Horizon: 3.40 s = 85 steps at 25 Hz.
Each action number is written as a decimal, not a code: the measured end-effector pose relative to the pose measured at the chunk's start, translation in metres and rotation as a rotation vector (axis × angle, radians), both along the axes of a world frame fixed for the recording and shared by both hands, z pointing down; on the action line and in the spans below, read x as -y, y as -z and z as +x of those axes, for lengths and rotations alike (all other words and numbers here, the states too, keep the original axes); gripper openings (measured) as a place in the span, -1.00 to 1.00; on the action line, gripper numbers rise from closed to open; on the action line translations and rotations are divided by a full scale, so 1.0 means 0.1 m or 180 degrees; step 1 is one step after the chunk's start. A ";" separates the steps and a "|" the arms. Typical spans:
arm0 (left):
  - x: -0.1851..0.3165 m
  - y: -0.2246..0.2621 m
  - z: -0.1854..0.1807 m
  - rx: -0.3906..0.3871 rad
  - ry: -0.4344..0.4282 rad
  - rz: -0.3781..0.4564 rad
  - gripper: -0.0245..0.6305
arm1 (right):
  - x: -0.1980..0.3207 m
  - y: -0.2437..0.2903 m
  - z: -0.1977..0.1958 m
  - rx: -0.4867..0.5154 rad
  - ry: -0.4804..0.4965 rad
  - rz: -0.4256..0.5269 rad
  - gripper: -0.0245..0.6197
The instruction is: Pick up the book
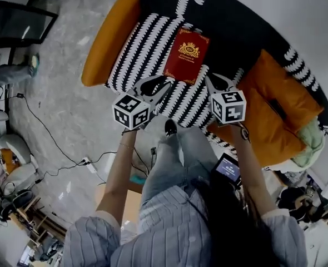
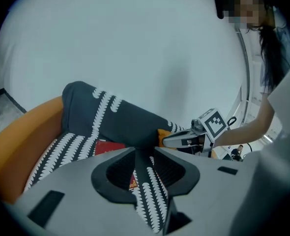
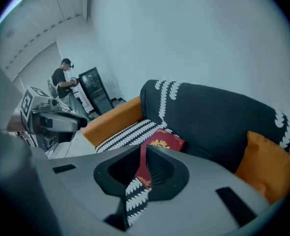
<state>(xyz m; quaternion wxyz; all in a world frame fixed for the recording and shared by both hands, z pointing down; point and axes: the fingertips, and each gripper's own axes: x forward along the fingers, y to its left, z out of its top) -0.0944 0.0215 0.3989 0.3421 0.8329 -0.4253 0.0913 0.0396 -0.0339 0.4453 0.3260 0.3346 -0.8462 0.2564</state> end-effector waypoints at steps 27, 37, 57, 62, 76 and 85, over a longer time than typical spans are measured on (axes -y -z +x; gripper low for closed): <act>0.74 -2.24 -0.13 0.0060 -0.0241 -0.1244 -0.14 | 0.44 -2.08 0.10 0.0480 -0.0696 -0.1277 -0.48; 0.79 -2.58 -0.11 -0.0131 -0.0346 -0.1489 0.07 | 0.67 -2.22 -0.06 0.0871 -0.1090 -0.1600 -0.40; 0.47 -2.72 0.05 -0.0225 -0.0189 -0.1708 0.09 | 0.42 -2.14 -0.06 0.0962 -0.1079 -0.1795 -0.54; 0.52 -2.68 0.11 -0.0281 -0.0081 -0.1624 0.09 | 0.49 -2.09 -0.02 0.0995 -0.1018 -0.1689 -0.54; 0.27 -1.70 0.17 -0.0327 0.0128 -0.1146 0.09 | 0.30 -1.01 0.02 0.1128 -0.0714 -0.1150 -0.55; 0.07 -1.38 0.10 -0.0237 0.0302 -0.0867 0.09 | 0.15 -0.66 -0.08 0.1177 -0.0554 -0.0856 -0.56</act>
